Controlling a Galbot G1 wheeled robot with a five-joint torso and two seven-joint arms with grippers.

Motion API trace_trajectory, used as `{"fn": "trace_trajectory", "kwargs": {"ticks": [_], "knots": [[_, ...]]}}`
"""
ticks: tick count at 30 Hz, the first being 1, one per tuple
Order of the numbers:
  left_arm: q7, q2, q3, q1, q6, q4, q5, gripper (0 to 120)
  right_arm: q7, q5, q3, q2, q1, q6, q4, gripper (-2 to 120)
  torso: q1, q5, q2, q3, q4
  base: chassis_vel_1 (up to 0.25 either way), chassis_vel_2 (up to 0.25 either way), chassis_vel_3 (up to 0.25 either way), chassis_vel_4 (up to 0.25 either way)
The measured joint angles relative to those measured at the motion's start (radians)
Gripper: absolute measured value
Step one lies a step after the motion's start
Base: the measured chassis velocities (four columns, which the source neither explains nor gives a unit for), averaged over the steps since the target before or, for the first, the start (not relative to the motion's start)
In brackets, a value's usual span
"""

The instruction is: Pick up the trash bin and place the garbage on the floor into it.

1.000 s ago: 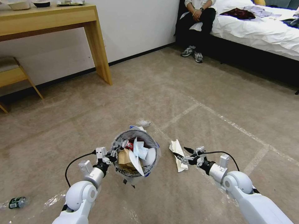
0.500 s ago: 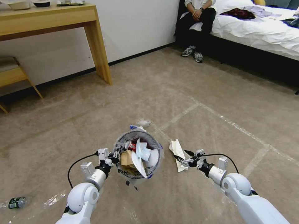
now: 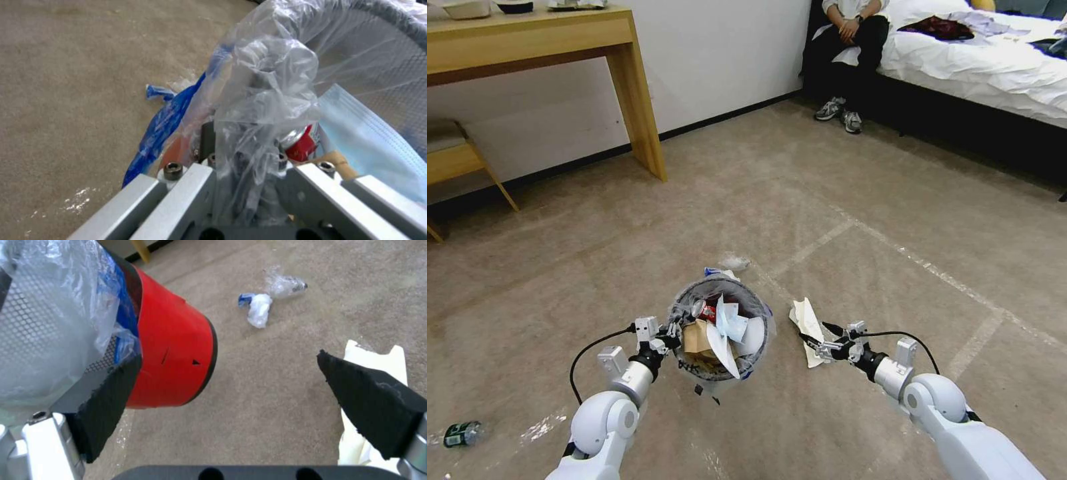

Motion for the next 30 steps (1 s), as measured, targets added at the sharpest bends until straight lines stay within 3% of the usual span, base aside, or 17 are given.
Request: {"fn": "trace_trajectory", "kwargs": {"ticks": [30], "knots": [[-0.019, 0.001, 0.001, -0.039, -0.004, 0.036, -0.023, 1, -0.003, -0.005, -0.047, 0.014, 0.083, -0.005, -0.084, 100, -0.009, 0.0000, -0.018, -0.009, -0.0001, 0.000, 0.000, 0.000, 0.000]]}}
